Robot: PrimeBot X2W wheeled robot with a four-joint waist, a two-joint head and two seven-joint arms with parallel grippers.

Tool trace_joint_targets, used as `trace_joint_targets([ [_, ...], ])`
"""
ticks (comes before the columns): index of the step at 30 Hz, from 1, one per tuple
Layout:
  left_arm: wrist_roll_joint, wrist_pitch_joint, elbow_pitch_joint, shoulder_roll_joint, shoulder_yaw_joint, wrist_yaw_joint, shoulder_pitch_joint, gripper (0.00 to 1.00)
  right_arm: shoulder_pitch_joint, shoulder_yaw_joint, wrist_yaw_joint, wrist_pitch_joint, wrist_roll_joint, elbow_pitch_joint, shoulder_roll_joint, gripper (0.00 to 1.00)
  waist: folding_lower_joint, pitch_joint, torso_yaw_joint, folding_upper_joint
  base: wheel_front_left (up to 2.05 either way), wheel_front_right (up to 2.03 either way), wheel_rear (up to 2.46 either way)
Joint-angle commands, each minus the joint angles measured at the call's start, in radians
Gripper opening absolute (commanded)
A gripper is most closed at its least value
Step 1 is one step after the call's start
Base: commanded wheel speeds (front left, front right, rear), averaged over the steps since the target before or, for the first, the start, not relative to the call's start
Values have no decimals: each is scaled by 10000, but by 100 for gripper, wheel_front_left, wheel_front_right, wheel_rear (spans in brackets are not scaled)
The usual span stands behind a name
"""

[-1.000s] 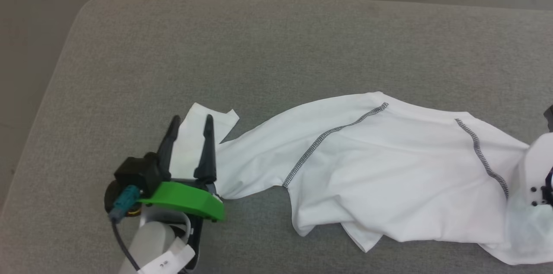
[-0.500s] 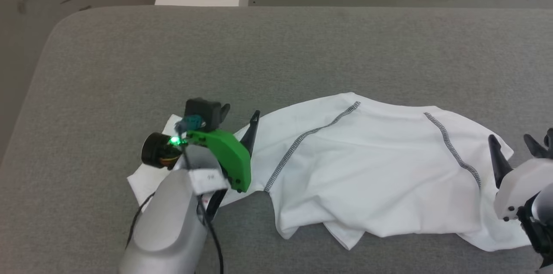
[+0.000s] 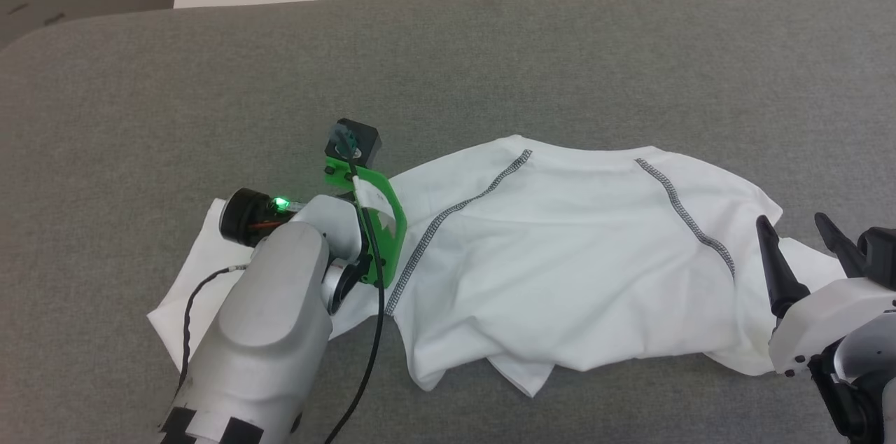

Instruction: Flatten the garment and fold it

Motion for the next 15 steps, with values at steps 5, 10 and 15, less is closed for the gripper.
trace_joint_targets([
  [5, 72, 964, 456, 71, -192, 144, -511, 100, 105, 128, -19, 70, 68, -225, 73, 100, 0, 231, -269, 0, 0, 0, 0],
  [10, -146, 1910, 817, 34, -302, 48, -499, 0, 65, 219, -19, 123, 117, -316, 86, 100, 0, 298, -348, 0, 0, 0, 0],
  [15, -300, 1417, 239, 136, -150, 204, -215, 0, -47, 141, -19, 15, 129, -312, 39, 100, 0, 296, -297, 0, 0, 0, 0],
])
